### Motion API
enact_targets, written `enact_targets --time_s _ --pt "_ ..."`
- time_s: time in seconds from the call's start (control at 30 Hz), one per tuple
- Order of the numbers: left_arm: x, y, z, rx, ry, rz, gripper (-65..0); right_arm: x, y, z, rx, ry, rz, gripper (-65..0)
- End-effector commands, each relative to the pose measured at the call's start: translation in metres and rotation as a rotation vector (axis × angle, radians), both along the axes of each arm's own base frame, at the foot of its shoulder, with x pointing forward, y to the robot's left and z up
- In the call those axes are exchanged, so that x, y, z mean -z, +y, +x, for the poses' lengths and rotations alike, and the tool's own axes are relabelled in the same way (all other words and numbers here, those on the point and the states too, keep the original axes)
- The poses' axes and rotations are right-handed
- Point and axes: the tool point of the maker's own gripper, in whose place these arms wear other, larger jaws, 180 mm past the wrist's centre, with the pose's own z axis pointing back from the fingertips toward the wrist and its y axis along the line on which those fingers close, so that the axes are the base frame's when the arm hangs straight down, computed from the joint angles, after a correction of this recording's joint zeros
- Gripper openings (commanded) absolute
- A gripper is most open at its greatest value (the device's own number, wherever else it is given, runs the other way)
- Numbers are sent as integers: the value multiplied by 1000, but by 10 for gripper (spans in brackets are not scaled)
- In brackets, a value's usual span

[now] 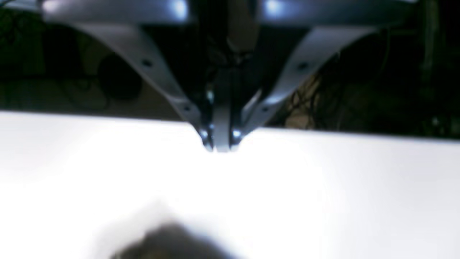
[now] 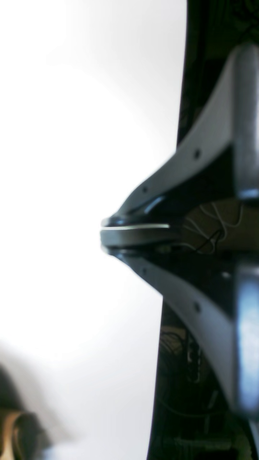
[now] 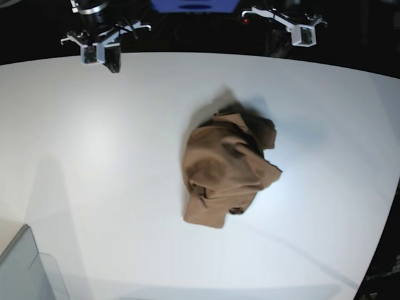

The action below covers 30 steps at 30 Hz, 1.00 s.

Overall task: Layout the t-shirt on the table in an organized manner, then fold the t-shirt properly
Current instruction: 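Lower the right gripper onto the crumpled brown t-shirt and grasp it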

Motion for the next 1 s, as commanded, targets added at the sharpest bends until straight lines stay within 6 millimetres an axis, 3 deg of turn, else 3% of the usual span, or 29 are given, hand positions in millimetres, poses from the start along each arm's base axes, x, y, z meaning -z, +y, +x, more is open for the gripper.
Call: enact_targets --time_s 0.0,0.13,0.3,0.37,0.5,0.6,0.8,0.97 --pt "-10 0 3 0 -33 -3 -647 -11 12 8 -25 -49 25 -650" --pt "-22 -3 28 -1 -106 -17 -645 -18 51 15 -94 -77 106 -650" --pt "-25 -2 34 -8 -125 -17 -635 -19 114 14 -298 -34 181 -524" --pt "-27 -1 39 -3 -137 -14 -569 -22 145 15 -413 -16 199 -461" --pt "-28 10 44 -21 -152 13 -365 -36 183 29 -516 -26 221 -394" --pt "-32 32 48 -59 -168 56 -289 -48 201 47 -530 -60 241 -395" --pt "-39 75 50 -130 -187 153 -281 -42 224 70 -570 -86 228 -394" --pt "-41 88 50 -154 -189 180 -280 -29 235 86 -567 -69 212 -394"
